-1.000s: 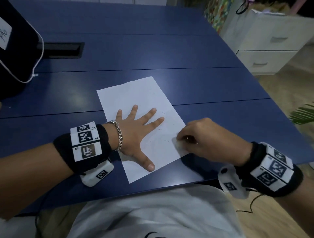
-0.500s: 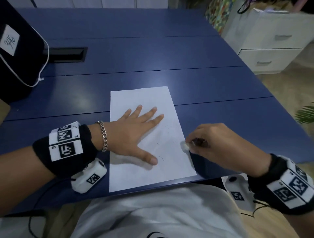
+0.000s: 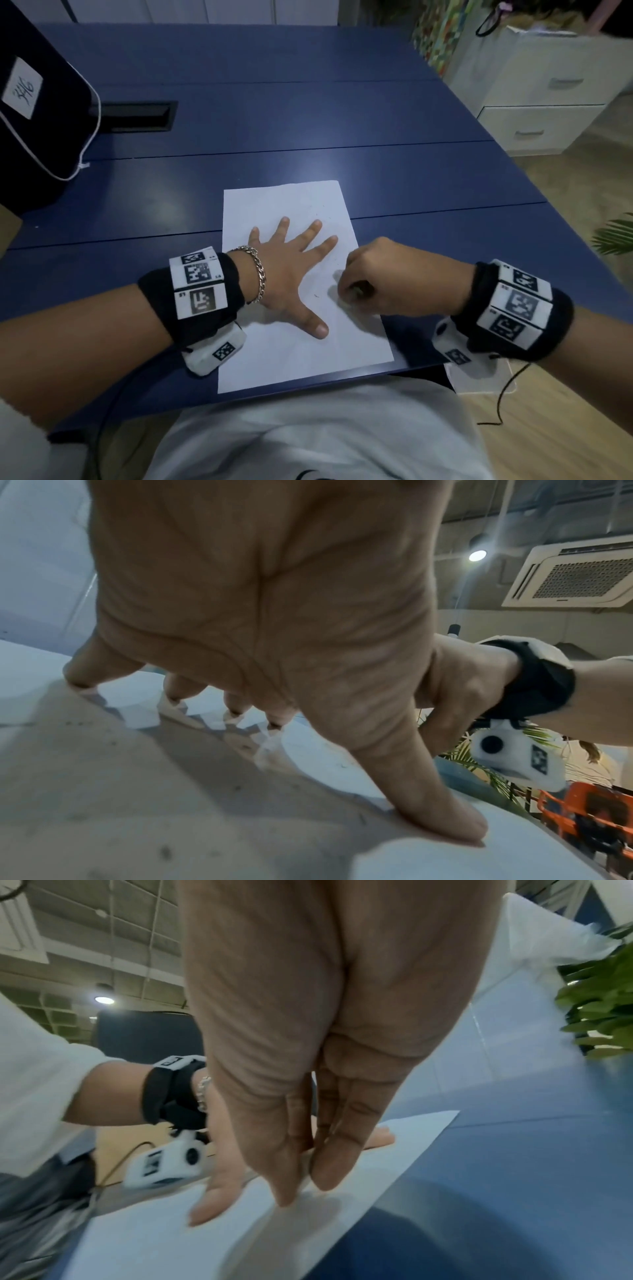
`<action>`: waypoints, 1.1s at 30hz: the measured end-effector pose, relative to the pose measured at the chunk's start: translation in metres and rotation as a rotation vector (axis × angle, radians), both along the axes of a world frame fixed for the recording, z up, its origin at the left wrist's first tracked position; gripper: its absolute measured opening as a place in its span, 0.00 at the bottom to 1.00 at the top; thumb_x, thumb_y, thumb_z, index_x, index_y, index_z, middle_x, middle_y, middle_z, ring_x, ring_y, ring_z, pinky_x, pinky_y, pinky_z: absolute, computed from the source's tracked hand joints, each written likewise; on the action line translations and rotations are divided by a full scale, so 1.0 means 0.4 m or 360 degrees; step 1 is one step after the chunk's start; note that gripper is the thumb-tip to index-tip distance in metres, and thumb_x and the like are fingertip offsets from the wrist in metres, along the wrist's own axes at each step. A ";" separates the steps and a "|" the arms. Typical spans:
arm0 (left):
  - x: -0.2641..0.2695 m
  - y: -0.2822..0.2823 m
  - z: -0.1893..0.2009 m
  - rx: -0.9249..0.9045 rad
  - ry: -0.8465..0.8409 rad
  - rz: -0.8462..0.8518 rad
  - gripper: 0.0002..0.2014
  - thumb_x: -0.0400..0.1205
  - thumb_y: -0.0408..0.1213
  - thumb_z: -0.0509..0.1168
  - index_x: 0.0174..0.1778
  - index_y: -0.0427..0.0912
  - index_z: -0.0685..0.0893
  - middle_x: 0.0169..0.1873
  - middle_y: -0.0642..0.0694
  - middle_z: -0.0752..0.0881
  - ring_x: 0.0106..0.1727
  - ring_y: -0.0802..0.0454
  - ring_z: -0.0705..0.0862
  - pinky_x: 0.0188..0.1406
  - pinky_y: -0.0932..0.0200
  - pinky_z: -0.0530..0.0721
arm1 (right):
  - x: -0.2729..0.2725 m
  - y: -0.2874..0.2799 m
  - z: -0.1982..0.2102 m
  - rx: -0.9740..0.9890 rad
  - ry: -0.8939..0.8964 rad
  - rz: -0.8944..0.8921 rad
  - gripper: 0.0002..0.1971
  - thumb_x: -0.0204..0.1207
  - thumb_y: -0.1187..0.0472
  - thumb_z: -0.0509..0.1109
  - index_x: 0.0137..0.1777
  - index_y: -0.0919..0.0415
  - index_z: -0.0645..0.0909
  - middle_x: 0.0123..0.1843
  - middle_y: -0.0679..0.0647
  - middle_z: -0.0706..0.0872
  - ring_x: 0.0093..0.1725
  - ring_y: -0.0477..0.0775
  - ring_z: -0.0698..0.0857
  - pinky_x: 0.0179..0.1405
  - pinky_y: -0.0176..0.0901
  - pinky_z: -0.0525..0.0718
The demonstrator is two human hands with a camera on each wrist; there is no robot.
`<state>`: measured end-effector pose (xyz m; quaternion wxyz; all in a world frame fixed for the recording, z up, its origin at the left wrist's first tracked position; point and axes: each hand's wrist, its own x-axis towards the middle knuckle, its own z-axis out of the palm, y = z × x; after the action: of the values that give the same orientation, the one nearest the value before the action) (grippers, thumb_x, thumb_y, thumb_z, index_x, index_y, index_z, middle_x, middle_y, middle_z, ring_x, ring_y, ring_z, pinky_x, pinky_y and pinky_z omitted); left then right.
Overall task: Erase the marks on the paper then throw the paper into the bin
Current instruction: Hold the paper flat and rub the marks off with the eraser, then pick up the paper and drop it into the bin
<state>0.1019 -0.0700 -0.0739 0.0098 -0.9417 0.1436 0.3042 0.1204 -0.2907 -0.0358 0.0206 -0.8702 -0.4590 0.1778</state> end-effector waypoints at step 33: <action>0.313 0.188 0.043 -0.0372 -0.0692 0.0328 0.13 0.85 0.51 0.73 0.57 0.48 0.83 0.55 0.51 0.85 0.59 0.46 0.82 0.55 0.55 0.76 | -0.162 -0.187 -0.009 0.0441 -0.0055 -0.0634 0.18 0.79 0.43 0.76 0.69 0.36 0.84 0.65 0.23 0.79 0.65 0.28 0.79 0.62 0.20 0.72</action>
<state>0.2273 0.0050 -0.0569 -0.0995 -0.9893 0.0757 0.0753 0.0555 -0.3656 -0.0396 0.1665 -0.9353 -0.2987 0.0906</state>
